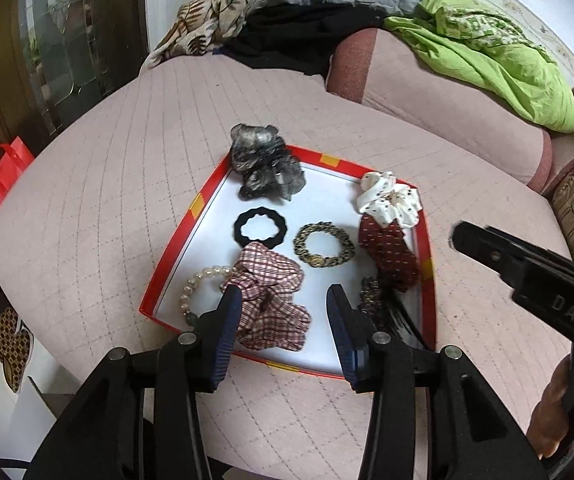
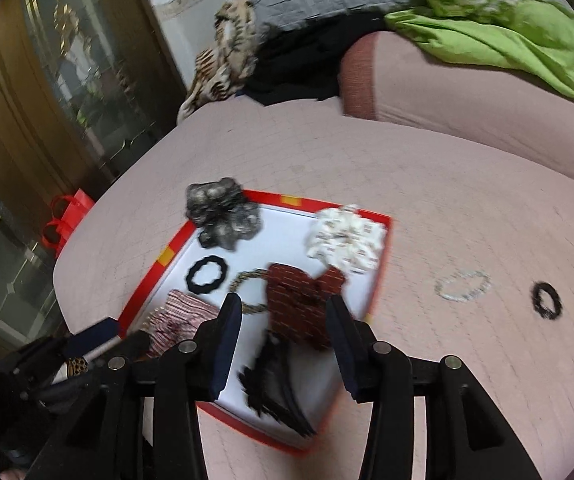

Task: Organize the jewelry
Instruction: 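Move both open tools to the pale green and black beaded bracelets on the bed, then grasp pale green bead bracelet with left tool while right tool grasps black beaded bracelet, then carry green bracelet with left tool while right tool carries black beaded bracelet into the tray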

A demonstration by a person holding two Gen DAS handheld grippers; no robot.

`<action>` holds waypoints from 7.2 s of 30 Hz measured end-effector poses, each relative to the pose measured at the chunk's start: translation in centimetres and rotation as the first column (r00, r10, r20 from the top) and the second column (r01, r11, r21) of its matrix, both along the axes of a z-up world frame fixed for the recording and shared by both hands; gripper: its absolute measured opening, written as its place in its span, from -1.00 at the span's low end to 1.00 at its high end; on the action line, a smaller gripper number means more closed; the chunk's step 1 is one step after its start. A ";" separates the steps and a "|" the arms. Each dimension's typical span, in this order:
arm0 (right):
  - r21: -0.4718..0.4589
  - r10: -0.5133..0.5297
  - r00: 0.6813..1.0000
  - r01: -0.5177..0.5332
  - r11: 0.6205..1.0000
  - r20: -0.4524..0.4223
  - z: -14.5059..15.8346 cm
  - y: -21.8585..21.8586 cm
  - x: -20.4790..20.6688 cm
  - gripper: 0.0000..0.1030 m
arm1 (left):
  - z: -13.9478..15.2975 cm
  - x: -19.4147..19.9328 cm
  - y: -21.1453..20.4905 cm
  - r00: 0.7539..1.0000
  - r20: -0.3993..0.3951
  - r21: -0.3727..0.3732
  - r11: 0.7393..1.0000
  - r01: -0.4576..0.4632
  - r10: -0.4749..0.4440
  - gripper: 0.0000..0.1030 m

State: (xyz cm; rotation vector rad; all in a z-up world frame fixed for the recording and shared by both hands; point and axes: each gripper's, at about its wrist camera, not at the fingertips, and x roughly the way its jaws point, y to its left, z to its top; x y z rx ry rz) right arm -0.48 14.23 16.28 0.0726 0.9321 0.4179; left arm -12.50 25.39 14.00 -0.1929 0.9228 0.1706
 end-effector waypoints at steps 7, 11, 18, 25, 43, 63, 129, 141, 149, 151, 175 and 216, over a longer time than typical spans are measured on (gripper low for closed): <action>-0.032 -0.107 0.994 0.107 0.994 0.011 0.0 -7.9 -2.8 0.06 | 1.4 -0.6 -2.6 0.999 0.017 0.030 0.998 0.047 -0.047 -0.16; -0.078 -0.166 0.986 0.166 0.983 0.000 -1.0 -12.1 -4.1 0.07 | 1.8 -0.5 -4.9 0.995 0.010 0.031 0.995 0.099 -0.099 -0.16; -0.078 -0.299 0.953 0.296 0.952 -0.038 -2.8 -19.2 -5.2 0.07 | 2.1 0.9 -11.6 0.964 -0.005 0.072 0.962 0.264 -0.264 -0.16; -0.054 -0.366 0.930 0.363 0.930 -0.045 -3.8 -22.9 -4.9 0.07 | 1.6 4.5 -17.8 0.927 -0.013 0.145 0.916 0.374 -0.376 -0.16; -0.063 -0.441 0.896 0.438 0.897 -0.052 -7.6 -28.2 2.9 0.07 | -6.5 18.9 -22.4 0.894 -0.130 0.036 0.899 0.436 -0.429 -0.40; -0.210 -0.377 0.925 0.361 0.909 -0.038 -12.2 -27.4 9.5 0.08 | -11.9 23.1 -23.4 0.861 -0.168 0.026 0.871 0.490 -0.479 -0.40; -0.031 -0.172 0.969 0.180 0.983 0.178 4.0 -13.0 -6.8 -0.83 | 7.5 1.7 -11.0 0.941 0.191 -0.028 0.957 0.288 -0.278 -0.90; -0.064 -0.138 0.978 0.150 0.987 0.156 4.6 -8.2 -5.9 -0.83 | 7.5 0.9 -9.1 0.953 0.210 0.051 0.976 0.214 -0.220 -0.90; -0.092 -0.128 0.981 0.142 0.986 0.145 4.7 -5.6 -5.7 -0.82 | 6.2 1.1 -6.2 0.966 0.198 0.033 0.986 0.163 -0.166 -0.90; -0.101 -0.123 0.982 0.138 0.985 0.140 4.6 -5.0 -5.7 -0.82 | 5.7 1.2 -5.5 0.970 0.191 0.025 0.988 0.151 -0.153 -0.90; -0.174 -0.117 0.989 0.132 0.976 0.094 3.5 2.6 -2.1 -0.82 | 2.0 3.3 1.7 0.989 0.125 0.077 0.994 0.076 -0.085 -0.90; -0.109 -0.066 0.991 0.054 0.993 -0.114 -6.0 6.0 11.3 -0.82 | -4.8 15.2 3.9 0.993 -0.013 0.078 0.990 0.115 -0.115 -0.90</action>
